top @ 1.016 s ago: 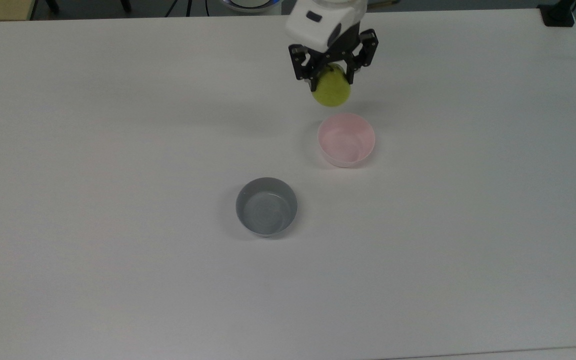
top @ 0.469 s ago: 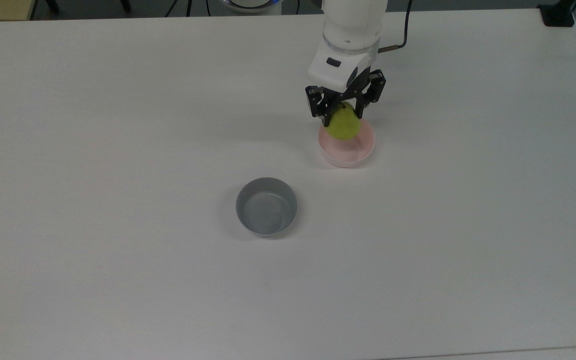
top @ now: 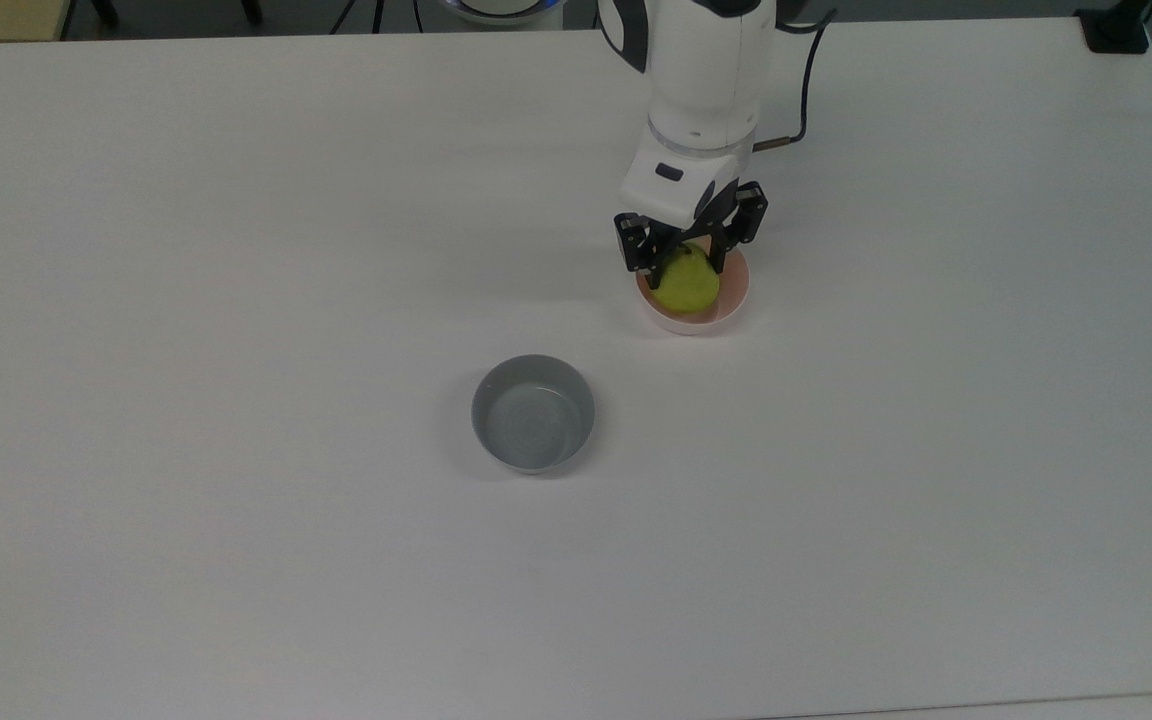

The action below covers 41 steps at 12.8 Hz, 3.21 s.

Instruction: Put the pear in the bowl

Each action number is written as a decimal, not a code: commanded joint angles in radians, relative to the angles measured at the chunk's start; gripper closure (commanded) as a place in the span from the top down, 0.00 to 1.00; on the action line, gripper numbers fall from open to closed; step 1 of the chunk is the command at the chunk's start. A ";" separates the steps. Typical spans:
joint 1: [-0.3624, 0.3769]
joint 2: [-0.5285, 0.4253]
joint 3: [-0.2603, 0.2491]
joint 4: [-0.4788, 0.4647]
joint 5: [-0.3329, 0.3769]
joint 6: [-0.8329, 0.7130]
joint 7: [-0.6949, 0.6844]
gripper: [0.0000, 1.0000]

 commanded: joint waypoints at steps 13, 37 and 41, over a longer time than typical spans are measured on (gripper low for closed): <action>-0.030 -0.107 -0.003 0.163 -0.038 -0.440 0.078 1.00; -0.323 -0.294 -0.122 0.318 0.016 -0.639 -0.266 1.00; -0.323 -0.294 -0.110 0.316 0.010 -0.639 -0.266 1.00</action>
